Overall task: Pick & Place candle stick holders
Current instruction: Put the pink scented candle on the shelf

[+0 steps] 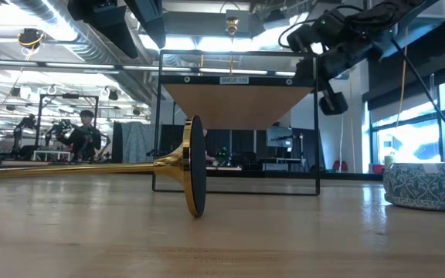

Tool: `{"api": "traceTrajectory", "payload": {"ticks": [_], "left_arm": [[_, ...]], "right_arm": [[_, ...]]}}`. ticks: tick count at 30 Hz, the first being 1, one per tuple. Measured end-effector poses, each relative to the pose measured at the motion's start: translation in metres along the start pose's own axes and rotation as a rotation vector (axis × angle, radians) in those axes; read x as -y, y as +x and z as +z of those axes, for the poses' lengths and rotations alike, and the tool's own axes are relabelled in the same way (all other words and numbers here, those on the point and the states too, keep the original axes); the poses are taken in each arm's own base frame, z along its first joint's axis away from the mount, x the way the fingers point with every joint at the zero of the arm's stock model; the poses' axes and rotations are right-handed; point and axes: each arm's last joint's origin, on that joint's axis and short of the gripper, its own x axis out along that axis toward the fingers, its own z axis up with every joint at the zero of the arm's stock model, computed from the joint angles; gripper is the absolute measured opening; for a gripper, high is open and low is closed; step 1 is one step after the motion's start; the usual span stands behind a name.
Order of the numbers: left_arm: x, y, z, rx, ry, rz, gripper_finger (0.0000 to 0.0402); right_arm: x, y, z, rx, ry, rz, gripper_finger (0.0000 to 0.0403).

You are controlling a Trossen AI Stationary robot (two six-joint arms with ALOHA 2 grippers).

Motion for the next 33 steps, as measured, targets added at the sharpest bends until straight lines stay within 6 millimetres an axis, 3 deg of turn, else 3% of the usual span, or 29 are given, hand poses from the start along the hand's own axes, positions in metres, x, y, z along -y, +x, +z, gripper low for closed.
{"api": "traceTrajectory", "payload": {"ticks": [19, 33], "left_arm": [[-0.0003, 0.0002, 0.0, -0.007, 0.009, 0.0, 0.0336], [-0.0003, 0.0002, -0.0001, -0.008, 0.008, 0.0, 0.0336]], "right_arm": [[0.0026, 0.0007, -0.0008, -0.009, 0.029, -0.021, 0.0], [0.0062, -0.0037, 0.0082, 0.095, 0.051, -0.057, 0.0]]}}
